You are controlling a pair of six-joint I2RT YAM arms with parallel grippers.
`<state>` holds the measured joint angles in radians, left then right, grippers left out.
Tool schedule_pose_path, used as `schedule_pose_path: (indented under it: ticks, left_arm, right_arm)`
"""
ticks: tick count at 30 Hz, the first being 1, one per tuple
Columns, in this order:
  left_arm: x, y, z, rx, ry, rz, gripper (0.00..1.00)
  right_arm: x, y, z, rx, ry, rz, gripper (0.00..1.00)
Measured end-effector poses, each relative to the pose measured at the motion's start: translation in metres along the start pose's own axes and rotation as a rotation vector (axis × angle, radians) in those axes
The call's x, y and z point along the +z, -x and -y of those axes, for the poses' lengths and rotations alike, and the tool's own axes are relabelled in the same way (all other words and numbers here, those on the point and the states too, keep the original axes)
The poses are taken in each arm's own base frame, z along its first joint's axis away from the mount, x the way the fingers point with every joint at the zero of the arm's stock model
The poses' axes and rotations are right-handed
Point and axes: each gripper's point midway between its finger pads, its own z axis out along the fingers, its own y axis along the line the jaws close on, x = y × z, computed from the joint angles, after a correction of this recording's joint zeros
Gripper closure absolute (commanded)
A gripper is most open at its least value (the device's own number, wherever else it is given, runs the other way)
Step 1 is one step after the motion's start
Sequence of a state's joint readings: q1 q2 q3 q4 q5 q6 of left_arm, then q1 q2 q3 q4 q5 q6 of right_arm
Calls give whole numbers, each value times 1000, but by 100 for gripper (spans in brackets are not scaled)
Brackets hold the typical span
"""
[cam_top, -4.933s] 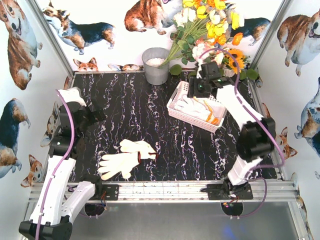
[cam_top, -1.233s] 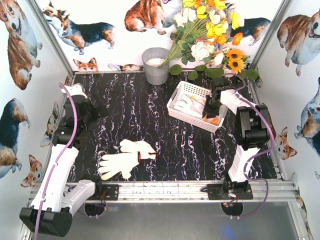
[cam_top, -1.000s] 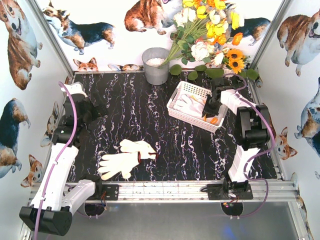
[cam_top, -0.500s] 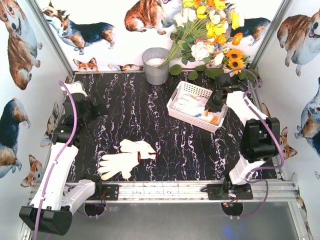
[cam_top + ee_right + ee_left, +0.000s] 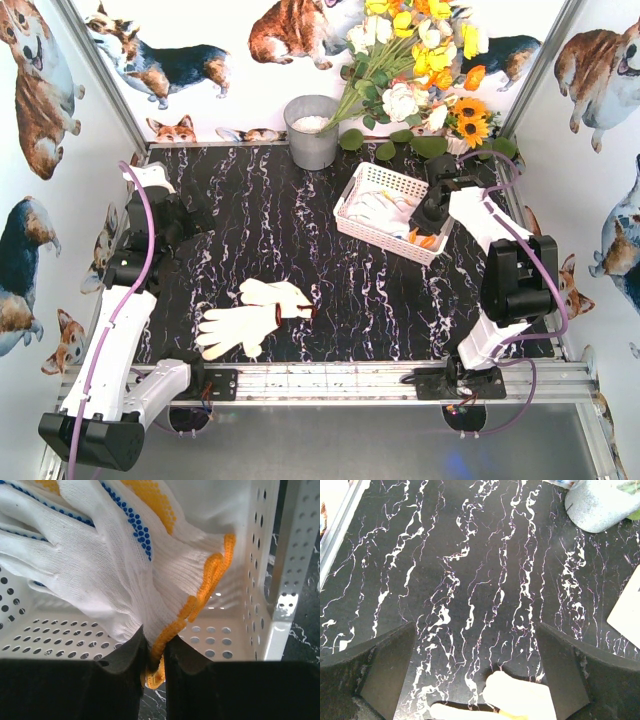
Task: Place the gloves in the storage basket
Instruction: Adjust the glove in the bin.
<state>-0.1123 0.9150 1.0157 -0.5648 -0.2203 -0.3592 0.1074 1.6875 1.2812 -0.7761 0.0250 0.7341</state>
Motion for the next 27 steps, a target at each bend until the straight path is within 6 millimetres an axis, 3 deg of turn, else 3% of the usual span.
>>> schedule_pose_path:
  ticks: [19,22,27]
  left_arm:
    - [-4,3,-1,19,-6,15,0]
    - [-4,3,-1,19,-5,15,0]
    - [-4,3,-1,19,-5,15,0]
  right_arm:
    - [8,-16,21,65,-132,-21,94]
    - [11,-19,24,60,-148,-30,87]
    - [10,-20,28,35,-175,-34,59]
